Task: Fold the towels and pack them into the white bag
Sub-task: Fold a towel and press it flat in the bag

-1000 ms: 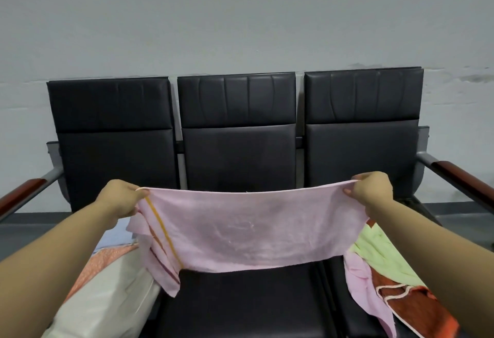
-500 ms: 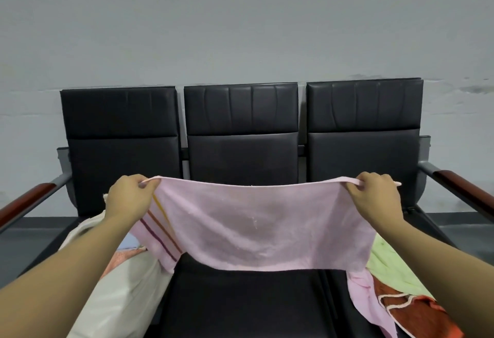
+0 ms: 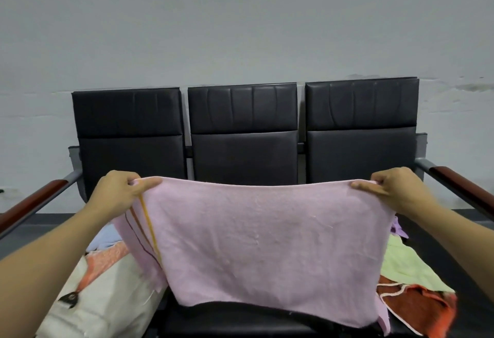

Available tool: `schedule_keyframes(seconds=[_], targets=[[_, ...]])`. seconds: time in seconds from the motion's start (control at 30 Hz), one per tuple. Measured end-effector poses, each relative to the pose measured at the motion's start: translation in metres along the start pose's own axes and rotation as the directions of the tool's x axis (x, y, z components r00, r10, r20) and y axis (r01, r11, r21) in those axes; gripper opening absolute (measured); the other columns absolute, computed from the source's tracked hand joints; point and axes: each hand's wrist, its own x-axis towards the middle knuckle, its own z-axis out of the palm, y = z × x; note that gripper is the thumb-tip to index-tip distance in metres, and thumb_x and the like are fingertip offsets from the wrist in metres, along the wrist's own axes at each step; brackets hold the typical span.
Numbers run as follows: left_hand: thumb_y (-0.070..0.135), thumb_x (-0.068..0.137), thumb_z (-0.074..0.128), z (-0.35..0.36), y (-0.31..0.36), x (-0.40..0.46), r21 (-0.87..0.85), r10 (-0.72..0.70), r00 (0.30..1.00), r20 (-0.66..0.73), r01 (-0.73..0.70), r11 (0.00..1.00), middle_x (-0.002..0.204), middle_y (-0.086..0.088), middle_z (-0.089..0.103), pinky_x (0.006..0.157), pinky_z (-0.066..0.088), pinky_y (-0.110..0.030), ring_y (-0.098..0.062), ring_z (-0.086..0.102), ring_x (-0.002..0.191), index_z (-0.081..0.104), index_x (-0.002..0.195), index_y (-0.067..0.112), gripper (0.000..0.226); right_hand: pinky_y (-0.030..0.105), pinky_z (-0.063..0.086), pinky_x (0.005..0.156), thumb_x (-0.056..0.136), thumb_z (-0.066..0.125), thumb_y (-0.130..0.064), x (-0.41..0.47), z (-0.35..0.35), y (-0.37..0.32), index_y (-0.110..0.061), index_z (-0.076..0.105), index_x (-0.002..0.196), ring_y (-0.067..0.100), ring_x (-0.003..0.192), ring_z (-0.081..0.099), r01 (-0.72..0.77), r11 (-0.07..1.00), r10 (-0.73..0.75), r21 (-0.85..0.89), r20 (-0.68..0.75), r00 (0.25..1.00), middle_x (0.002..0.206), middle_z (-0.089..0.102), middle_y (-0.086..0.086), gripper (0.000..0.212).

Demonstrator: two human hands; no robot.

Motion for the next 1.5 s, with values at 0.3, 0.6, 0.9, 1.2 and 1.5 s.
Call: schedule_keyframes(seconds=[0.3, 0.6, 0.9, 1.2, 1.5], targets=[[0.056, 0.083, 0.075, 0.101, -0.044, 0.04, 0.143, -0.107, 0.973, 0.204, 0.078, 0.987, 0.057, -0.005, 0.044, 0.057, 0.036, -0.034, -0.027, 0.051, 0.057, 0.045, 0.053, 0.007, 0.064, 0.031, 0.037, 0.054, 0.081, 0.053, -0.078, 0.042, 0.098, 0.039, -0.02, 0.052, 0.051, 0.016, 0.058, 0.053, -0.027, 0.977, 0.073, -0.212, 0.21, 0.975, 0.055, 0.053, -0.002, 0.065], [0.058, 0.087, 0.07, 0.247, -0.095, 0.116, 0.238, -0.265, 0.932, 0.249, 0.206, 0.949, 0.059, -0.01, 0.061, 0.067, 0.043, -0.037, -0.03, 0.059, 0.068, 0.057, 0.056, 0.009, 0.06, 0.031, 0.045, 0.069, 0.088, 0.036, -0.079, 0.127, 0.246, 0.08, -0.028, 0.047, 0.065, 0.02, 0.072, 0.057, -0.023, 0.935, 0.14, -0.354, 0.31, 0.94, 0.074, 0.06, -0.002, 0.057], [0.039, 0.09, 0.075, 0.359, -0.106, 0.164, 0.206, -0.231, 0.952, 0.201, 0.19, 0.96, 0.144, -0.019, 0.039, 0.114, 0.035, -0.044, -0.039, 0.038, 0.134, 0.053, 0.141, 0.013, 0.061, 0.047, 0.046, 0.089, 0.1, 0.052, -0.043, 0.183, 0.331, 0.113, -0.017, 0.059, 0.129, 0.035, 0.121, 0.048, -0.096, 0.957, 0.15, -0.274, 0.185, 0.971, 0.126, 0.057, 0.014, 0.039], [0.036, 0.094, 0.069, 0.391, -0.077, 0.073, 0.11, -0.052, 0.918, 0.393, 0.009, 0.994, 0.145, -0.005, 0.045, 0.112, 0.028, -0.028, -0.024, 0.041, 0.136, 0.057, 0.138, 0.018, 0.048, 0.045, 0.044, 0.095, 0.099, 0.058, -0.025, 0.109, 0.326, 0.142, -0.006, 0.064, 0.123, 0.038, 0.116, 0.054, -0.173, 0.984, 0.174, -0.044, 0.017, 0.985, 0.124, 0.06, 0.018, 0.03], [0.037, 0.089, 0.075, 0.453, 0.072, -0.081, -0.234, -0.038, 0.735, 0.677, 0.264, 0.936, 0.081, 0.009, 0.071, 0.072, 0.05, -0.021, -0.009, 0.067, 0.077, 0.071, 0.086, 0.026, 0.012, 0.043, 0.054, 0.095, 0.102, 0.055, -0.024, 0.036, 0.291, 0.165, -0.017, 0.068, 0.12, 0.023, 0.108, 0.064, -0.61, 0.503, 0.619, 0.613, 0.237, 0.749, 0.118, 0.069, 0.002, 0.023]])
